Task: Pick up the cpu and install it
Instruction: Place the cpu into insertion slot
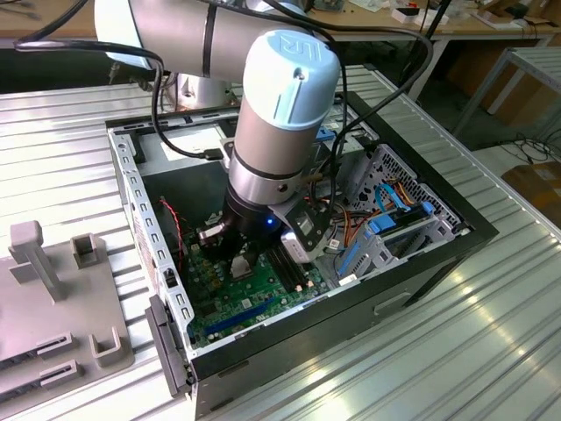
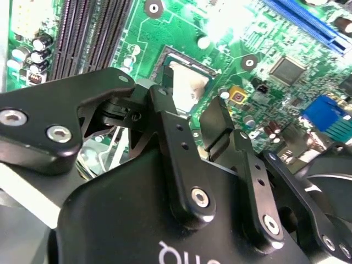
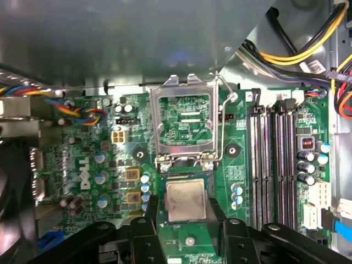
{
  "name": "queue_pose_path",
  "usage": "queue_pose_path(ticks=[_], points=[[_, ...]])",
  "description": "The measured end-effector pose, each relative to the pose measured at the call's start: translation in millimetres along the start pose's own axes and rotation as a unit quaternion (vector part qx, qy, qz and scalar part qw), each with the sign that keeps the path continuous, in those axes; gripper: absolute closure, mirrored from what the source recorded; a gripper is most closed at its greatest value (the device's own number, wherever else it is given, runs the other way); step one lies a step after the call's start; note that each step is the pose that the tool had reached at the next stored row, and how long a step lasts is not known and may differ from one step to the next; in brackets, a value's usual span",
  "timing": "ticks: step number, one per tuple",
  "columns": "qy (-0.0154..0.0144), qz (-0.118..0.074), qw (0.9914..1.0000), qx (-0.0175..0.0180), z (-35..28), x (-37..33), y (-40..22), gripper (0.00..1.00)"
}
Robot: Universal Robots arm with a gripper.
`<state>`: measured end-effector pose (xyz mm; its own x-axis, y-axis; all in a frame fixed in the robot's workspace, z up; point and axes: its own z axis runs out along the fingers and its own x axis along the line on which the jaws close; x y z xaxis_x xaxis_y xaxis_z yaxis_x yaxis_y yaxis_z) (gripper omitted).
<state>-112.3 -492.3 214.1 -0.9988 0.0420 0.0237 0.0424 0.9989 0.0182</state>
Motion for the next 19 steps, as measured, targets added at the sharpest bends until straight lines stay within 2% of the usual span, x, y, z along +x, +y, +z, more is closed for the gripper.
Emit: queue_pose_path(ticks=[5,6,19], points=[[0.0001,0.000,1.00000,0.0002,0.2,-0.1,0.1,0.53],[-0.0001,0.000,1.00000,-0.0001,1.1,-0.1,0.2,0.45],[-0.0006,0.000,1.00000,-0.0001,12.9,-4.0,2.9,0.45]])
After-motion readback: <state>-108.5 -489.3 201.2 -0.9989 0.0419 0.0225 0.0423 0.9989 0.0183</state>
